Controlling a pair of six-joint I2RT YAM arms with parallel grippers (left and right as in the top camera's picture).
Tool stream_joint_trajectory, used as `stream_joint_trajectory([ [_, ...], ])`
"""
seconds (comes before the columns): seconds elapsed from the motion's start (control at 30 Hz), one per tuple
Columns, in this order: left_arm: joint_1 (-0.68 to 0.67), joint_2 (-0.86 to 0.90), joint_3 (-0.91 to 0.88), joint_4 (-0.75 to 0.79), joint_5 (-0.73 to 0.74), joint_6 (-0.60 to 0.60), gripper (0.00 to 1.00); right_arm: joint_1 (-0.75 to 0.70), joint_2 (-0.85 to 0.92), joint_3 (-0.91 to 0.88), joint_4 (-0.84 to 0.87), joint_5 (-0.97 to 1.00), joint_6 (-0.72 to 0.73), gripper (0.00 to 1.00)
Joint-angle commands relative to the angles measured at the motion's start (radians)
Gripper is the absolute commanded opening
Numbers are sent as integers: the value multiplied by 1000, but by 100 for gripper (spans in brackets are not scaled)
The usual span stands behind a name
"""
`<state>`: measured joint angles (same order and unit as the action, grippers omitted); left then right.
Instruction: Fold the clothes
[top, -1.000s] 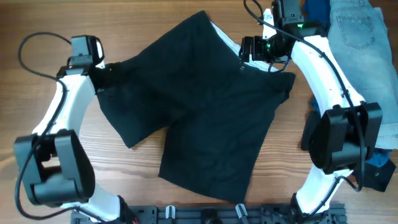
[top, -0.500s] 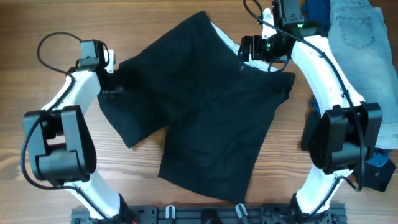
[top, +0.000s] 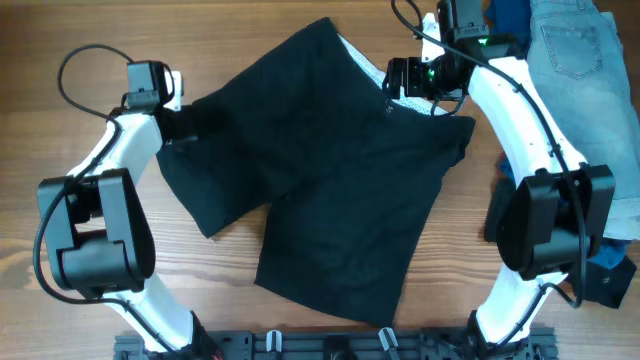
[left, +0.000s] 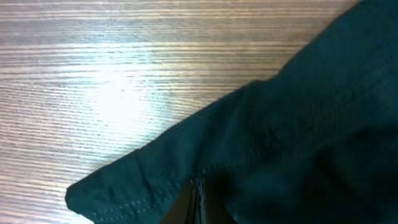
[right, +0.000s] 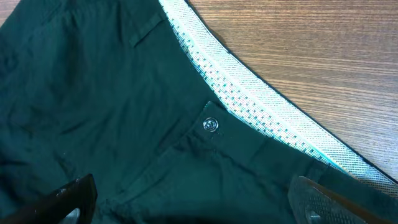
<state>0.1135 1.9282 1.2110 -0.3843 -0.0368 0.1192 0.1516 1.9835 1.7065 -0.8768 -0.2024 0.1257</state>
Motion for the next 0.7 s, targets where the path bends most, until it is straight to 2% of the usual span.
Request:
stream_joint_trajectory([
  [0.0, -3, 6, 13, -25, -9, -3, 4, -2, -18, 18, 3, -16, -10, 100],
  [0.03, -5, 6, 13, -35, -10, -2, 15, -2, -18, 18, 5, -16, -10, 100],
  [0.07, -8, 6, 13, -54, -9, 2, 31, -2, -18, 18, 8, -16, -10, 100],
  [0.1, -9, 6, 13, -68, -9, 9, 56, -2, -18, 18, 11, -16, -11, 100],
  [0.13, -9, 6, 13, -79, -9, 8, 70, -2, -18, 18, 13, -16, -11, 100],
  [0.17, -9, 6, 13, -92, -9, 9, 77, -2, -18, 18, 14, -16, -11, 100],
  [0.23, -9, 5, 13, -104, -8, 9, 82, -2, -18, 18, 12, -16, -11, 100],
  [0.4, -9, 6, 13, -148, 179, 131, 80, -2, -18, 18, 8, -16, -11, 100],
  [0.53, -9, 6, 13, -151, 190, 132, 71, -2, -18, 18, 9, -16, -10, 100],
  [0.6, -9, 6, 13, -150, 190, 132, 59, -2, -18, 18, 7, -16, -10, 100],
  [0.67, -9, 6, 13, -148, 190, 132, 35, -2, -18, 18, 4, -16, -10, 99],
])
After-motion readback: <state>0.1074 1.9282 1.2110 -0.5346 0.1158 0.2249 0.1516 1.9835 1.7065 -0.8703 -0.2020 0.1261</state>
